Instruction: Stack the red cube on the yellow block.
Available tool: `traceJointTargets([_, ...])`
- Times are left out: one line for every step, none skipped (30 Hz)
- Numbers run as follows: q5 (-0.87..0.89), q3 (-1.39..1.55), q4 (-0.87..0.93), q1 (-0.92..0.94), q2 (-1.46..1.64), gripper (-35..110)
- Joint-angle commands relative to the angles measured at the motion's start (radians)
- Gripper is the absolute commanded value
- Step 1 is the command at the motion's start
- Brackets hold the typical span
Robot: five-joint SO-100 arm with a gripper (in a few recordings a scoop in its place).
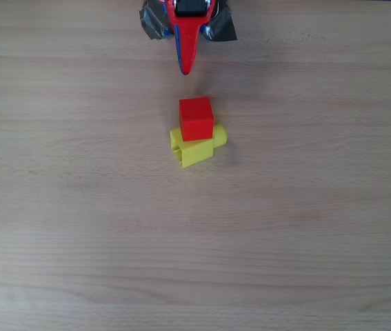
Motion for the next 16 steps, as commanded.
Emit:
traceJointTargets([0.003, -0.029, -0.006, 0.006, 0.006, 0])
traceJointTargets([0.005, -0.029, -0.006, 0.008, 0.006, 0])
traceJointTargets([0.005, -0.029, -0.006, 0.009, 0.006, 0])
traceJointTargets([0.002, -0.029, -0.006, 0.009, 0.005, 0])
traceJointTargets([0.0, -0.029, -0.006, 0.008, 0.005, 0])
traceJointTargets([0.0, -0.029, -0.006, 0.008, 0.005, 0])
traceJointTargets([0.003, -0.029, -0.006, 0.009, 0.005, 0])
traceJointTargets([0.006, -0.029, -0.006, 0.012, 0.005, 0])
traceJointTargets([0.009, -0.029, -0.006, 0.017, 0.005, 0])
traceJointTargets([0.012, -0.029, -0.006, 0.018, 0.005, 0])
traceJointTargets([0.012, -0.029, -0.006, 0.02, 0.005, 0])
traceJointTargets([0.014, -0.029, -0.006, 0.02, 0.005, 0])
traceJointTargets([0.014, -0.029, -0.006, 0.02, 0.005, 0])
traceJointTargets([0.014, -0.029, -0.006, 0.023, 0.005, 0])
traceJointTargets([0.015, -0.029, -0.006, 0.025, 0.005, 0])
traceJointTargets([0.015, -0.029, -0.006, 0.025, 0.005, 0])
